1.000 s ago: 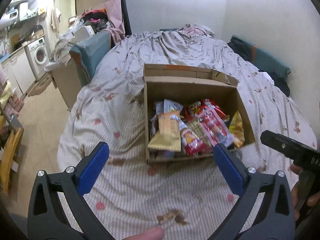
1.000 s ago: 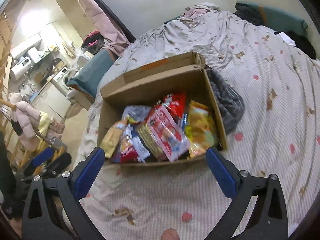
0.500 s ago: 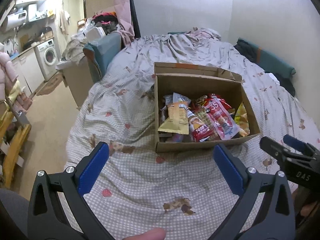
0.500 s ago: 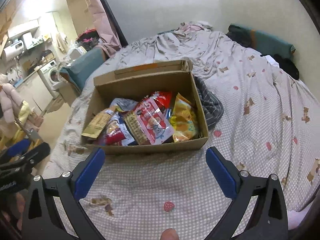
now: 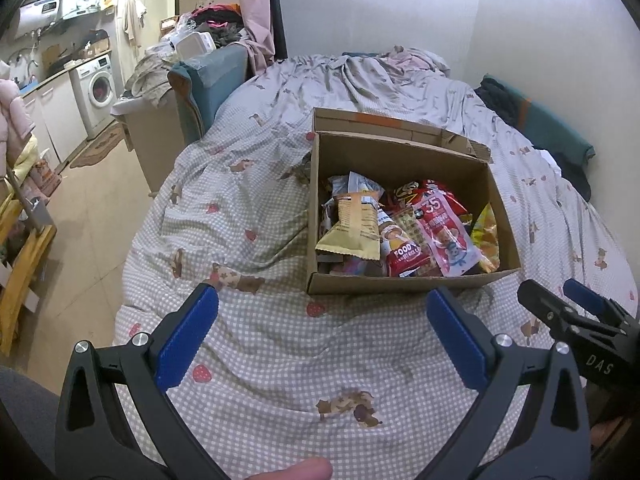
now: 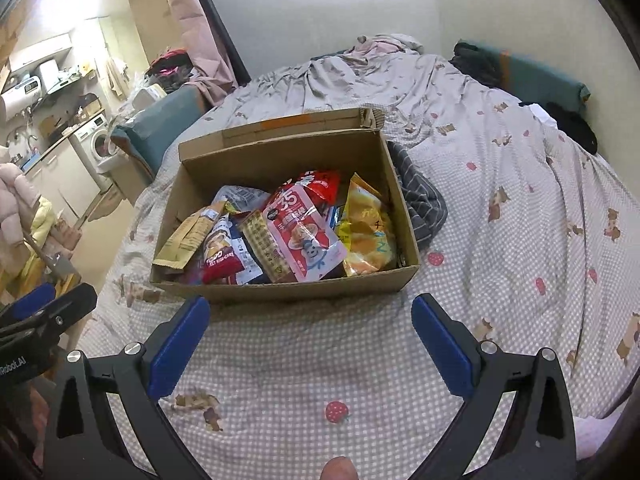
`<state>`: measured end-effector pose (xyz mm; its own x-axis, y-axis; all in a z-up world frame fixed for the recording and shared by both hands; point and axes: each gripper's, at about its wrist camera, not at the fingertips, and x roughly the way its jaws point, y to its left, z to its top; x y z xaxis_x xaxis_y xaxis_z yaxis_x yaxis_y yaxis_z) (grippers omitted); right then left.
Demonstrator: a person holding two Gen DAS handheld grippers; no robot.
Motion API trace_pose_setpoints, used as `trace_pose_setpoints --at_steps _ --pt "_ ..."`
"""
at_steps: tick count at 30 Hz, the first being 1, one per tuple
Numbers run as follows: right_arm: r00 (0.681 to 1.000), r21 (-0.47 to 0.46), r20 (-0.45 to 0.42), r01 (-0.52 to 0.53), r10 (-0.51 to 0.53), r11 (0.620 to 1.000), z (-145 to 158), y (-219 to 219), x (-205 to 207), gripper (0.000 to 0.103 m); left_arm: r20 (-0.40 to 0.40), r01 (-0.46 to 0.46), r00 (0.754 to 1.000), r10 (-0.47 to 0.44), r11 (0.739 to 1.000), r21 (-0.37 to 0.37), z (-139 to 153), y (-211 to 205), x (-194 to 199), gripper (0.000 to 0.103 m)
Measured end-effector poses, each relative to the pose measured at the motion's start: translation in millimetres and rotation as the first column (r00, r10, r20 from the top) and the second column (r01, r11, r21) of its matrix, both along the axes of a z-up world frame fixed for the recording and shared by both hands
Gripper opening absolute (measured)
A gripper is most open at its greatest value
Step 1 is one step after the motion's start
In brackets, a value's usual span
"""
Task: Organize snacks
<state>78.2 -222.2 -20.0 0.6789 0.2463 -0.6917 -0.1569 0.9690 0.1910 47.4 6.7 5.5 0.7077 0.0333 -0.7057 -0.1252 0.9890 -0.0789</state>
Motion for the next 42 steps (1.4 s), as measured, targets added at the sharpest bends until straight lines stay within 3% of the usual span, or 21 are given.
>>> trace_pose_setpoints --at_steps 42 --pt "1.0 0.027 0.007 0.024 -0.024 0.999 3.0 -9.8 0.7 0.103 -0.008 -0.014 1.0 0.014 1.0 -0.018 1.7 2.7 1.9 0.103"
